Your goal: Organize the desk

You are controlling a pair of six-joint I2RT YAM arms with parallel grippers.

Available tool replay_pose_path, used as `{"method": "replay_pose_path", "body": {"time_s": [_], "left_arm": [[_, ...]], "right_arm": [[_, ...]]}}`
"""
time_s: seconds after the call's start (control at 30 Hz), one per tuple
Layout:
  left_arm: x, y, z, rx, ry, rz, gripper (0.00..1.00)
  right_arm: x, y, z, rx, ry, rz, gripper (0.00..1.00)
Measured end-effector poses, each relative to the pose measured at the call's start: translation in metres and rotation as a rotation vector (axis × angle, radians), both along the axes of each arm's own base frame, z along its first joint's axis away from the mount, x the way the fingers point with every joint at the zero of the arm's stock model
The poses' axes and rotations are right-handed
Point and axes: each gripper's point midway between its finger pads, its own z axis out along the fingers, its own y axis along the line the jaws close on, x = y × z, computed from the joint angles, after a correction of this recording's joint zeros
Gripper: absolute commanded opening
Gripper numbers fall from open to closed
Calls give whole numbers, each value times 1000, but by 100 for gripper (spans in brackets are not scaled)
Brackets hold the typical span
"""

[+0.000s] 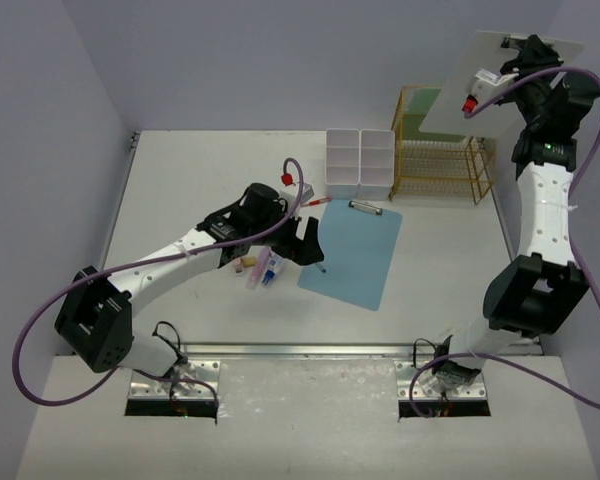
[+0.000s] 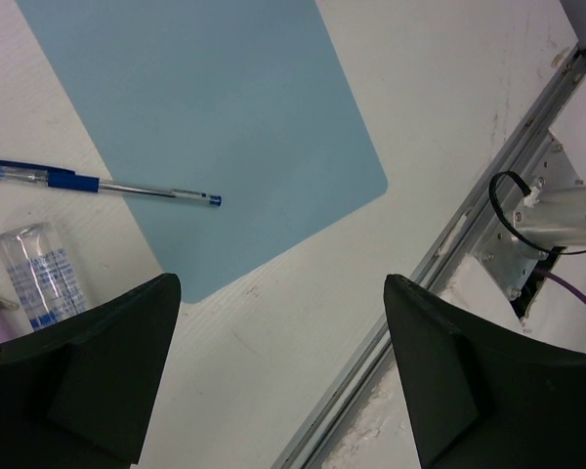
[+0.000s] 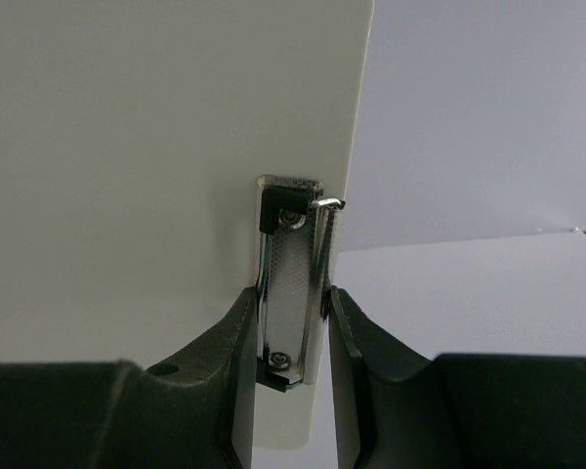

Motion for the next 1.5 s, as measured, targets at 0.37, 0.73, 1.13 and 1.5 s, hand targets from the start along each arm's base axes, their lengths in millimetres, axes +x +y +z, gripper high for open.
{"method": "replay_pose_path", "body": {"time_s": [0.37, 0.73, 1.13, 1.5], "left_arm": [[2, 0, -2, 1, 3, 2, 83], [11, 6, 0, -11, -3, 23, 83], [16, 11, -3, -21, 4, 35, 83], [20, 13, -7, -26, 15, 37, 83]], "right_arm": [[40, 31, -19, -54, 20, 39, 0], [82, 45, -63, -124, 105, 67, 0], [107, 45, -96, -167, 268, 92, 0], [131, 49, -154, -202, 408, 109, 68]]}}
